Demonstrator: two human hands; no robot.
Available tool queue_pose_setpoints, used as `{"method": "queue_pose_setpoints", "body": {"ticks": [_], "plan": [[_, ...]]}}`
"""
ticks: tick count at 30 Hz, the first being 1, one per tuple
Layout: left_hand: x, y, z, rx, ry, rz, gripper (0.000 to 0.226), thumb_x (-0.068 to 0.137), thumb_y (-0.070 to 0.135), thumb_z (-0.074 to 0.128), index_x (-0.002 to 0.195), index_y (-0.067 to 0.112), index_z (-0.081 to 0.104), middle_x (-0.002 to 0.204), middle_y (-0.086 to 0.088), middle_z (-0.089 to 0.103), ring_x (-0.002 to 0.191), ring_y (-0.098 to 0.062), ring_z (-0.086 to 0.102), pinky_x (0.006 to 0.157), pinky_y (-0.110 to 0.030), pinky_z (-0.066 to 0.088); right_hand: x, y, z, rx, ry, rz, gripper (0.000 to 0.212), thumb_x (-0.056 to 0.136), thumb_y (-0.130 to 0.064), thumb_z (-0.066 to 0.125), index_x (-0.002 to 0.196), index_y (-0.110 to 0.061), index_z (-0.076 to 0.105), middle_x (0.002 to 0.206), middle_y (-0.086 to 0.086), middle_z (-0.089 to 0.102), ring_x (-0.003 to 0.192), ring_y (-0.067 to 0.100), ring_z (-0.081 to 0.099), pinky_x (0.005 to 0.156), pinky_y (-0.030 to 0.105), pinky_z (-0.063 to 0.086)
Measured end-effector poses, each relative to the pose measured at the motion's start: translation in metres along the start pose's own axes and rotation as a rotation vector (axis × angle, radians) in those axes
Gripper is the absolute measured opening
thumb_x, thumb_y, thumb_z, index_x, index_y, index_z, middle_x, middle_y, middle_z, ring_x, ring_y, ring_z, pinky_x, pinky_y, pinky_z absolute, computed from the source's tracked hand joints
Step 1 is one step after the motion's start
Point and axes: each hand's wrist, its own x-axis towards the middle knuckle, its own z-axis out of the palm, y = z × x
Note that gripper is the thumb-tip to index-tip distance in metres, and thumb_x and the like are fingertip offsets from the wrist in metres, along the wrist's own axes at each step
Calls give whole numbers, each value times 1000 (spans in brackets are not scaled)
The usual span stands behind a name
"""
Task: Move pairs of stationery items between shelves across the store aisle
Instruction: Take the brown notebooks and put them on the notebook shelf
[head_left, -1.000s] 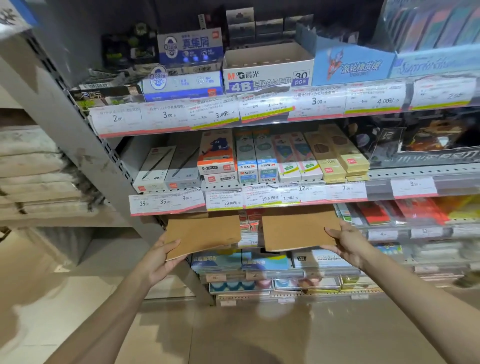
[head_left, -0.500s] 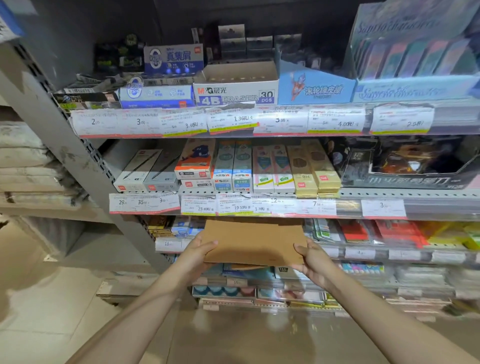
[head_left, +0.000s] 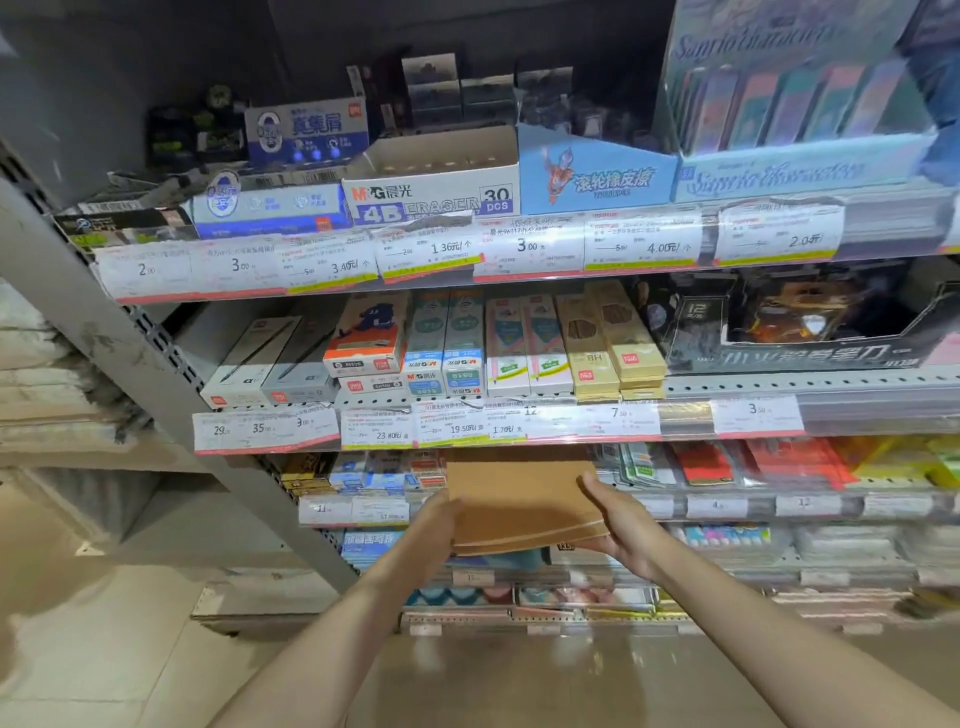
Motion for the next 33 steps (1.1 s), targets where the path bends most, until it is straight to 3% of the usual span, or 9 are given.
{"method": "queue_pose_setpoints", "body": {"ticks": [4,7,9,13,16,20,23,26,33], "plan": [[1,12,-3,29,-91,21,24,82,11,48,103,5,59,96,-18,63,93,-35,60,86,-59,47,-2,2,-2,-82,29,-32,37,93,-11,52,129,-14,45,103,4,68,82,18,66,66,31,60],[6,13,-7,-22,-91,-10,25,78,11,56,101,6,48,98,-19,53,83,-27,55,68,-43,49,-12,2,-2,-31,9,-42,37,93,-6,50,128,-16,45,102,4,67,75,14,67,57,27,59],[2,16,-3,-88,-101,-29,15,83,13,56,93,11,45,87,-12,51,76,-24,52,61,-34,48,-24,7,-1,41,-22,-52,35,92,-3,48,125,-15,46,99,5,68,71,15,69,57,28,59],[-12,16,11,-75,-174,39,12,91,15,54,104,14,54,89,-8,65,78,-24,62,70,-36,52,-54,14,-8,81,-51,-81,36,92,0,47,125,-13,47,105,10,68,74,18,72,62,33,61],[-28,9,17,0,-215,172,29,92,6,50,120,13,46,100,-6,66,82,-19,67,61,-30,56,-80,22,-18,91,-63,-101,37,89,4,48,122,-13,52,103,8,70,80,19,71,68,32,60],[-47,4,25,-31,-325,185,29,92,3,49,114,21,50,100,-5,70,78,-15,72,57,-27,56,-113,29,-31,131,-87,-104,46,72,-5,58,118,-7,55,99,9,69,80,18,68,69,29,56],[-56,-3,38,41,-392,168,35,91,5,51,123,18,46,111,-7,67,87,-17,70,64,-26,56,-136,38,-34,152,8,-132,27,89,-20,54,112,-7,60,88,4,74,76,14,70,63,25,56],[-60,-6,60,56,-479,150,32,91,4,51,117,21,49,111,-7,67,91,-19,68,70,-30,57,-153,52,-46,168,143,-212,22,96,-14,42,111,-8,58,82,2,76,70,13,71,57,24,56],[-50,-4,137,101,-711,98,38,89,1,53,120,22,48,114,-5,67,98,-23,66,77,-37,56,-206,65,-98,219,305,-300,26,97,-8,37,118,-11,53,102,7,70,79,15,70,71,28,58]]}}
